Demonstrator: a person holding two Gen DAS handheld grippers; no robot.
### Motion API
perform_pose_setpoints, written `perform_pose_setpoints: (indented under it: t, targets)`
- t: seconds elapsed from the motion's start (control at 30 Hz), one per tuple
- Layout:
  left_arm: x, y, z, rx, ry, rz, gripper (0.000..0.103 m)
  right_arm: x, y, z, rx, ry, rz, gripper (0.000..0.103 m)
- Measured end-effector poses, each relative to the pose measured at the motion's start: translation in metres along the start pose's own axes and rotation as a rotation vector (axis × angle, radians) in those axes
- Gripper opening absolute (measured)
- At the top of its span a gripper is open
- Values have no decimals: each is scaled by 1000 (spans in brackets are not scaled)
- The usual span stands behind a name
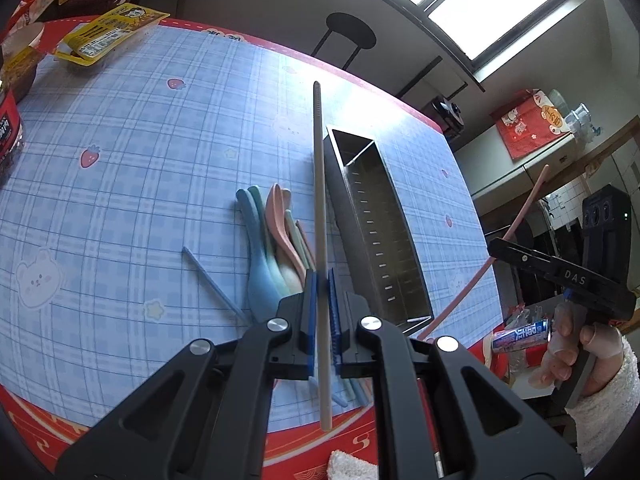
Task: Organize utensils
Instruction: 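Lower both chopsticks into the steel tray and open both tools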
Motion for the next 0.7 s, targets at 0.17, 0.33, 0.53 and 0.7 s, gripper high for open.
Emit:
perform_pose_setpoints:
  t: [0.17, 0.33, 0.53, 0.7]
  targets:
    - [31, -20, -6, 11, 14, 12, 10, 14, -21, -26, -71, 140, 10, 6]
    - [56, -54, -13, -12, 70, 34, 10, 18, -59, -34, -171, 197, -29, 6]
    - [60, -96, -9, -76, 141, 23, 10, 19, -96, -27, -250, 240, -41, 6]
    - [58, -121, -4, -104, 170, -3, 10, 28, -113, -16, -267, 208, -34, 6]
Point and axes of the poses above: each gripper's, at about its wrist camera, not at the fingertips, and y roughly against the way its jaws point, x to its right, z to its underside, the point moved 4 cm from there along -y, roughly the way its jaws point, and after that the axes turned 13 degrees about y, right-handed, at the moved point
